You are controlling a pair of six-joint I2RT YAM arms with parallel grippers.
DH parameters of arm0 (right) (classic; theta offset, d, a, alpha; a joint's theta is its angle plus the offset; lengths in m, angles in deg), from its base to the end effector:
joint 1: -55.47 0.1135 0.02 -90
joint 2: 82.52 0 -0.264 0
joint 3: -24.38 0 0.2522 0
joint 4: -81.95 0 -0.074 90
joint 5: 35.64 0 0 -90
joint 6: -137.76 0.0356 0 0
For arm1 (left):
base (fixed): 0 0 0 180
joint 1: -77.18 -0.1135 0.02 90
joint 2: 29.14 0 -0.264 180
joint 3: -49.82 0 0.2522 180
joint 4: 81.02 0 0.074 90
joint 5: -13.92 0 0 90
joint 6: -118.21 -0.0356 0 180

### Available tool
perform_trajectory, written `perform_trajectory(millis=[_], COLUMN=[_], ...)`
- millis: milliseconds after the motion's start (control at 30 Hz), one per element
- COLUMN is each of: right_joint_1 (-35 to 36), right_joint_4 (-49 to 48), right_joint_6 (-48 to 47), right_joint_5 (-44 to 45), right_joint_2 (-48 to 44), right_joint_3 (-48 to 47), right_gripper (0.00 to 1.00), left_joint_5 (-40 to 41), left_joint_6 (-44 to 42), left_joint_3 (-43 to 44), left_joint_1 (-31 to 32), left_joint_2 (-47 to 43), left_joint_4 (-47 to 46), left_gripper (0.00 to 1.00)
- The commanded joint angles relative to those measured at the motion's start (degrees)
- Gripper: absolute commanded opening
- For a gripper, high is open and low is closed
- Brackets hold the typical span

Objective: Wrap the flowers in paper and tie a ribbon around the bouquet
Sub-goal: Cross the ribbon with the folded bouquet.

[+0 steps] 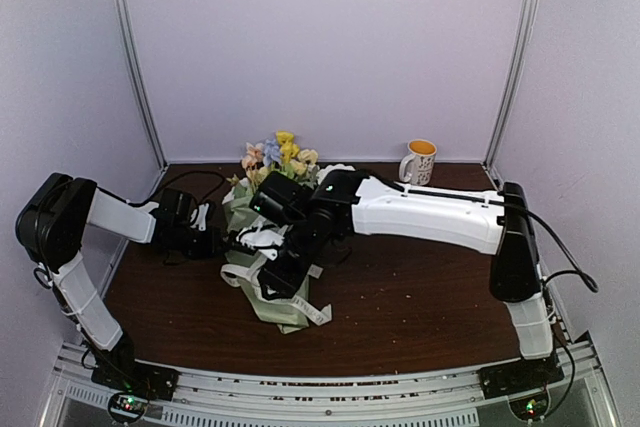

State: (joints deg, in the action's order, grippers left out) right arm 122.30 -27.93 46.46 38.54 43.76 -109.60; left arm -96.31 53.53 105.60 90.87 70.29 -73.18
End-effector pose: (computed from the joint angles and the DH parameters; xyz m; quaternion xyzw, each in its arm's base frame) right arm 0.1785 0.4417 0.2642 -0.5660 0.7785 0.2402 0.1262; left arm 0.3008 -0.0859 0.1158 -0.0365 0.9305 -0.2647 0.2507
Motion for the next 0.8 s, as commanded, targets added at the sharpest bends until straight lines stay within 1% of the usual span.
perform_trajectory(millis=[0,133,200,333,467,700,767], right_joint_1=[-6.23,-12.06,-12.54,-11.65,-10.55,-8.39,-8.14], right_joint_4=[-7.70,-11.07,-13.38,-13.95,-13.38,-14.05,-14.03], right_joint_6=[4.37,16.98,19.51,20.51,20.96,21.53,22.03], right_joint_5=[-6.13,-4.39,-3.89,-0.60,-1.73,-2.65,-3.80], right_joint_2=[-8.31,-4.88,-3.39,0.45,4.76,8.30,9.50], right_joint_3=[6.55,5.92,6.40,3.95,0.40,-0.62,-1.24], right_gripper=[0.46,0.24,0.18,0.16,0.15,0.15,0.17], left_joint_5=[3.00,3.10,3.09,3.09,3.08,2.96,2.94], left_joint_6=[-0.98,-0.97,-0.98,-0.98,-0.98,-1.02,-1.06], left_joint_3=[-1.76,-1.72,-1.77,-1.72,-1.68,-1.60,-1.65], left_joint_1=[0.01,0.00,-0.03,0.01,0.01,-0.06,-0.01], left_joint_2=[3.49,3.57,3.56,3.57,3.65,3.69,3.66], left_joint_4=[8.12,8.18,8.13,8.17,8.19,8.19,8.24], left_gripper=[0.00,0.00,0.00,0.00,0.00,0.00,0.00])
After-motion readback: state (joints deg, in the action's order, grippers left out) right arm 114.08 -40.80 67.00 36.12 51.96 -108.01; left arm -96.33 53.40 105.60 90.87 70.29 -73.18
